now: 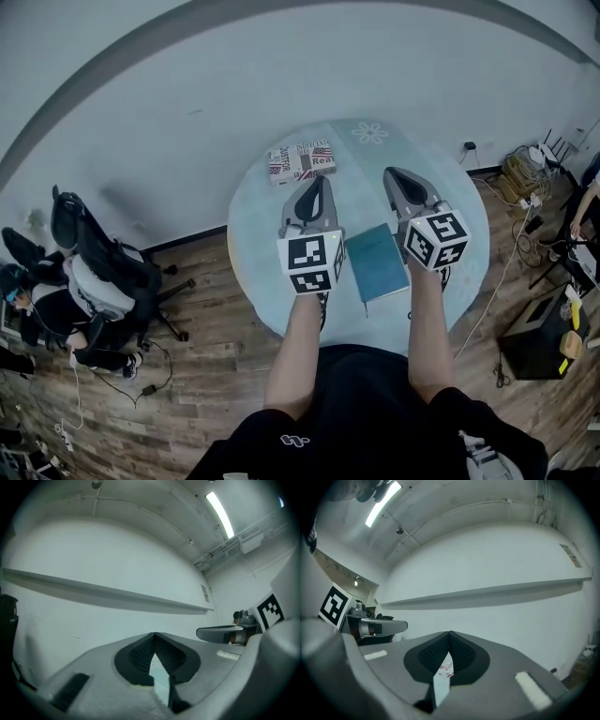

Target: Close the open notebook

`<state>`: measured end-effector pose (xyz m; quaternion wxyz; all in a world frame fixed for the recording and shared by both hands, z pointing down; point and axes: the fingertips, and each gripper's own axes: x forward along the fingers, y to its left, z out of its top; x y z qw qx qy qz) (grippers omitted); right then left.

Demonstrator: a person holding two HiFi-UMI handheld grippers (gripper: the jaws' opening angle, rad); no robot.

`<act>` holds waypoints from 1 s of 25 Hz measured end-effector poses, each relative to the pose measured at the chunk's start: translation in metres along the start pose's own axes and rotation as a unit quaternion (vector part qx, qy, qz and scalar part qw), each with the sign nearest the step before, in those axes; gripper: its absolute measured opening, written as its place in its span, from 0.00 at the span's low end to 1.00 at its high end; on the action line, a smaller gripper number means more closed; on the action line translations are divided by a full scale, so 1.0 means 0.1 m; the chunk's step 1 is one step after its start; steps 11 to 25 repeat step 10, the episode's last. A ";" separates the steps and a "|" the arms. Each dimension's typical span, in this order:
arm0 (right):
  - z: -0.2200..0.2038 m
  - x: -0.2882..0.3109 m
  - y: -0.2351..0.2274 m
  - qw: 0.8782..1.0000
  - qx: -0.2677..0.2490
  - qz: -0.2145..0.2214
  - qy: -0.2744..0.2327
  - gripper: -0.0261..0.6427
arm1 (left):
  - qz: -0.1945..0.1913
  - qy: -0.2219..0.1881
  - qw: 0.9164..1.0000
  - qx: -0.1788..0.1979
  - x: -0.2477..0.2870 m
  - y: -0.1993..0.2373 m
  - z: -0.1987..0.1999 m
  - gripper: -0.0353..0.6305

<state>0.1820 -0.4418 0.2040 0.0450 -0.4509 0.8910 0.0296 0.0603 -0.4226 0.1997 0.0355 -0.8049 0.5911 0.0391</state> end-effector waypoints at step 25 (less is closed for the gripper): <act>-0.05 0.00 0.04 1.000 -0.010 0.014 0.011 0.06 | -0.010 0.005 1.000 0.006 0.08 -0.11 -0.02 0.06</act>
